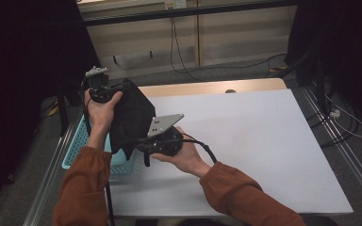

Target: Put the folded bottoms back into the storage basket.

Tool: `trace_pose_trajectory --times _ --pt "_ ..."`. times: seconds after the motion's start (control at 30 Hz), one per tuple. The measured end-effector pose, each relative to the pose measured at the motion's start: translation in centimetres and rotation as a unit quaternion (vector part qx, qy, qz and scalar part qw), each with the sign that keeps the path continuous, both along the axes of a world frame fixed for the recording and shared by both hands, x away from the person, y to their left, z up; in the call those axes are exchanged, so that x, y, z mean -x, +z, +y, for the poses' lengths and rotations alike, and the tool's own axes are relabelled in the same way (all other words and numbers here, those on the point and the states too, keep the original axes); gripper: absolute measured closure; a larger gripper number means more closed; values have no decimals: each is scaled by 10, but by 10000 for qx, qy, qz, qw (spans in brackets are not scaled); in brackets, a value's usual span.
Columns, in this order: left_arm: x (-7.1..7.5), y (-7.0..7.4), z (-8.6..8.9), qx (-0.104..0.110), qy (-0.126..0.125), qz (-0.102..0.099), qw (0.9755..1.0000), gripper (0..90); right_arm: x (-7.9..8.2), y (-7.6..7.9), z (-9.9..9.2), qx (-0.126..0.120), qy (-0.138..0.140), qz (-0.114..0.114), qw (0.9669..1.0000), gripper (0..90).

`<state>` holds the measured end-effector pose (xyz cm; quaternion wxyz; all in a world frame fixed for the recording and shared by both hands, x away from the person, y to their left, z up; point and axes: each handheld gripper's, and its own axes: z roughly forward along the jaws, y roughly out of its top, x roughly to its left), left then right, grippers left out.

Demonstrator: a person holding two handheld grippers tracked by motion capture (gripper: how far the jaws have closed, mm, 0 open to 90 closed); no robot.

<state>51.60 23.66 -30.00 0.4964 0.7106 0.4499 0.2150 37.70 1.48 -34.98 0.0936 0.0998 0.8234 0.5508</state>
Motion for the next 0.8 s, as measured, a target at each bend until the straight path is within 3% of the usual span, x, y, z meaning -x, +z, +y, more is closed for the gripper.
trace_pose_trajectory --times 0.17,0.37,0.47,0.8 --pt "2 3 11 87 96 -35 9999 820 -3 1 8 -61 18 34 10000 829" --pt "2 4 20 -5 176 -60 9998 820 -5 2 15 -89 49 28 9999 829" --pt "1 4 24 -85 174 -44 9998 820 -4 3 19 23 65 -93 9999 829" --pt "-1 3 39 -94 262 -69 9996 820 -11 2 38 -73 128 77 9999 829"
